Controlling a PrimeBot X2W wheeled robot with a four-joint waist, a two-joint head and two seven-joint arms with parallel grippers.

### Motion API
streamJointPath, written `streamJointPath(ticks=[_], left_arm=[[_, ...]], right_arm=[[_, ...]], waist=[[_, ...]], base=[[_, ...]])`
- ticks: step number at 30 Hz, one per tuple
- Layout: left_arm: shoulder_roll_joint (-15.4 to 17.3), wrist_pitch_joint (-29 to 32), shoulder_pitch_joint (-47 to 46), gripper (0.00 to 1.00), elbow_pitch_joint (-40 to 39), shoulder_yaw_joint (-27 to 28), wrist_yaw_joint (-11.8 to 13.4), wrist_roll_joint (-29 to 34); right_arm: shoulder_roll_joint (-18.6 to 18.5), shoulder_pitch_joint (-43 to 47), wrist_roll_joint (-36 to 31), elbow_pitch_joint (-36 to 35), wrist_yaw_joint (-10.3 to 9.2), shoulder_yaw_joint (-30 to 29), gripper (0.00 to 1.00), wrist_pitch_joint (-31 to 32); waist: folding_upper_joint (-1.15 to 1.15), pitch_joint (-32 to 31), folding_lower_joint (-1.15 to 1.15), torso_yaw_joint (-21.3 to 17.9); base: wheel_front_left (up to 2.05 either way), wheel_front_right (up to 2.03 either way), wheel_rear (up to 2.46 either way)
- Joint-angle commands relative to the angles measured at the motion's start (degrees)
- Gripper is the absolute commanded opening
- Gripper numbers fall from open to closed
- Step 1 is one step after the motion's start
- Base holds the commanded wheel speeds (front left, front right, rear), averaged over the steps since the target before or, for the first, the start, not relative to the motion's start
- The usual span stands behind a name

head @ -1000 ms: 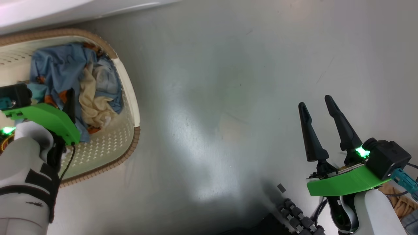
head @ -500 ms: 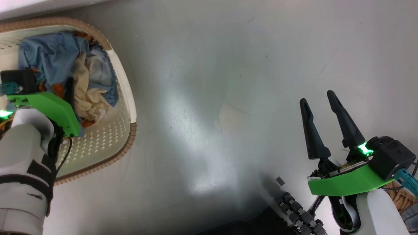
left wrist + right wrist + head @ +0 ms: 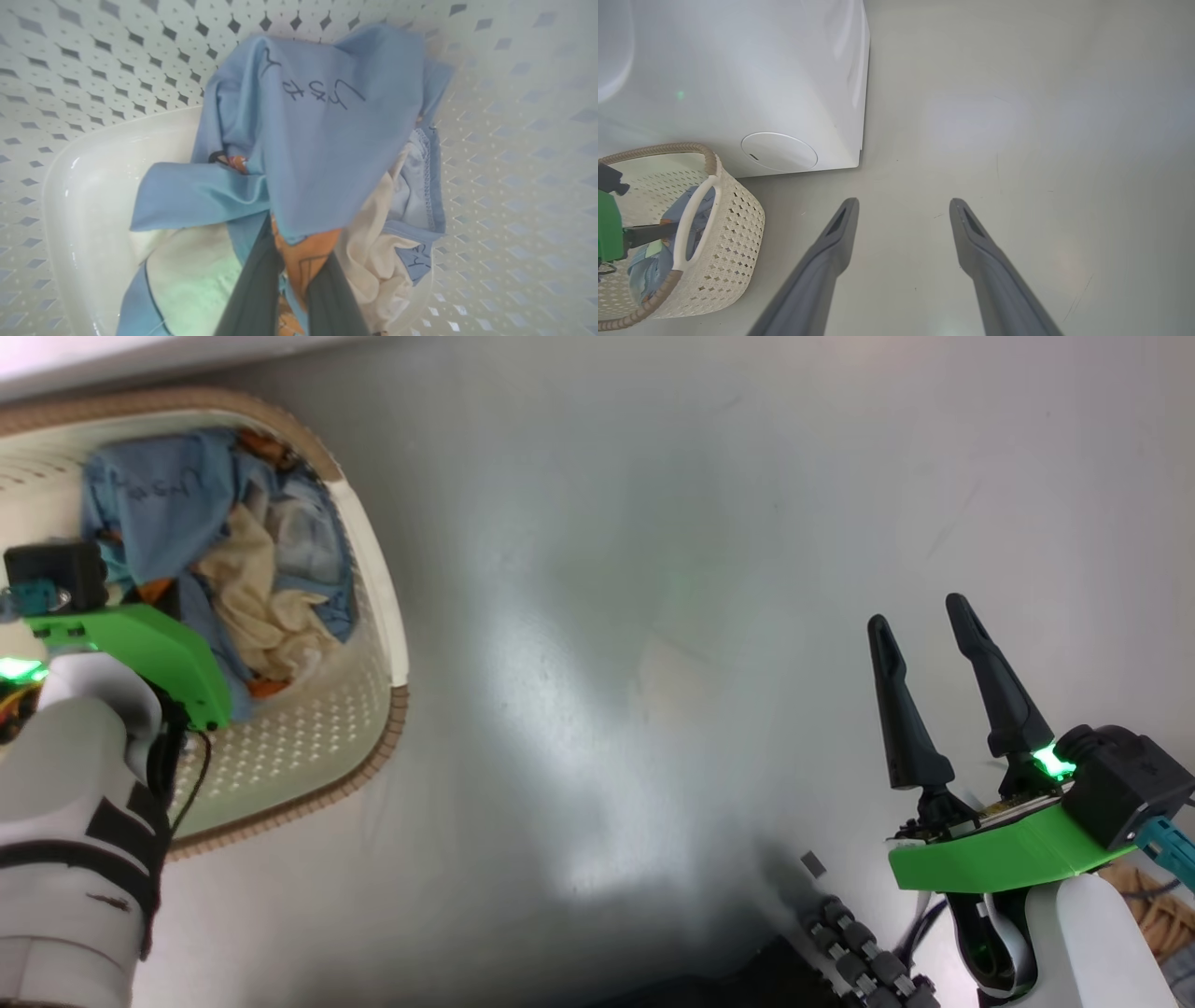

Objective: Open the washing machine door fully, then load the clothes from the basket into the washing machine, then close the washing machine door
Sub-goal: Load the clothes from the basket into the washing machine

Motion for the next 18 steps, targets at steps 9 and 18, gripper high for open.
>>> streamJointPath(ticks=[9,18], left_arm=[[0.9,-0.8,12.0,0.00,-12.2,5.1,2.4,-1.5],[-2.6,-0.8,29.0,0.00,-31.0,10.7,5.2,2.6]], right_arm=[[-0.5,0.0,0.8,1.1,0.10,0.6,1.00,-0.3],[-0.7,2.9,1.8,3.9,0.10,1.3,1.00,-0.3]], waist=[[0.00,-11.1,0.00,4.4],[0.00,-25.8,0.00,7.5]], base=[[0.00,0.00,0.00],[0.00,0.00,0.00]])
